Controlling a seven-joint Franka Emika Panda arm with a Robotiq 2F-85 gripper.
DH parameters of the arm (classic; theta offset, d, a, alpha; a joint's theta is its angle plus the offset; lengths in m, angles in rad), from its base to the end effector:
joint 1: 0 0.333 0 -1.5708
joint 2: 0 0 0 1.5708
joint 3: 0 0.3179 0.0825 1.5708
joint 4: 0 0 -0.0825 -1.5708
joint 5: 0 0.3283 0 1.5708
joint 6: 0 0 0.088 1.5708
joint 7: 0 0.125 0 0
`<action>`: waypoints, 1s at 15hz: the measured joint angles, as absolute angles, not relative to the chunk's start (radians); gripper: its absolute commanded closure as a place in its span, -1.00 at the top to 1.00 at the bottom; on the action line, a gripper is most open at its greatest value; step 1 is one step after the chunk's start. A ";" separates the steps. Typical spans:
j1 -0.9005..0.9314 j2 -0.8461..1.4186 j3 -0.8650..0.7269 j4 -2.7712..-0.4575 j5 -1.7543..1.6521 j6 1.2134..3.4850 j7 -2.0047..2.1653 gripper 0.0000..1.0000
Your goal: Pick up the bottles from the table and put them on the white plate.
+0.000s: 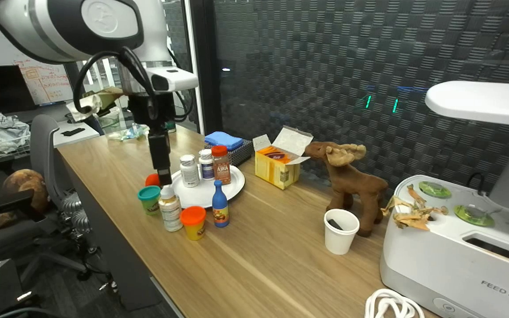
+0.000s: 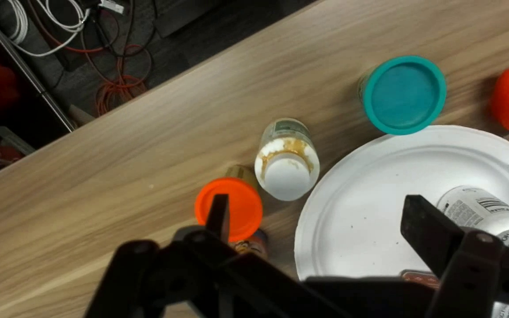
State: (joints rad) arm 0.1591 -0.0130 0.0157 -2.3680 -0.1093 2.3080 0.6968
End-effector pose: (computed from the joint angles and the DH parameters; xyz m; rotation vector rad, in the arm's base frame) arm 0.4450 0.0749 0.3496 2.9741 -0.6754 -0.0138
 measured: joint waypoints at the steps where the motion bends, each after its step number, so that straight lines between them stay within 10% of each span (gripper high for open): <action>1: 0.151 -0.020 0.019 -2.382 -0.101 2.316 0.697 1.00; 15: 0.113 -0.015 0.028 -2.431 0.015 2.386 0.635 1.00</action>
State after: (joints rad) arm 0.1125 -0.0148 0.0277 -2.4314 0.0152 2.3858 0.6355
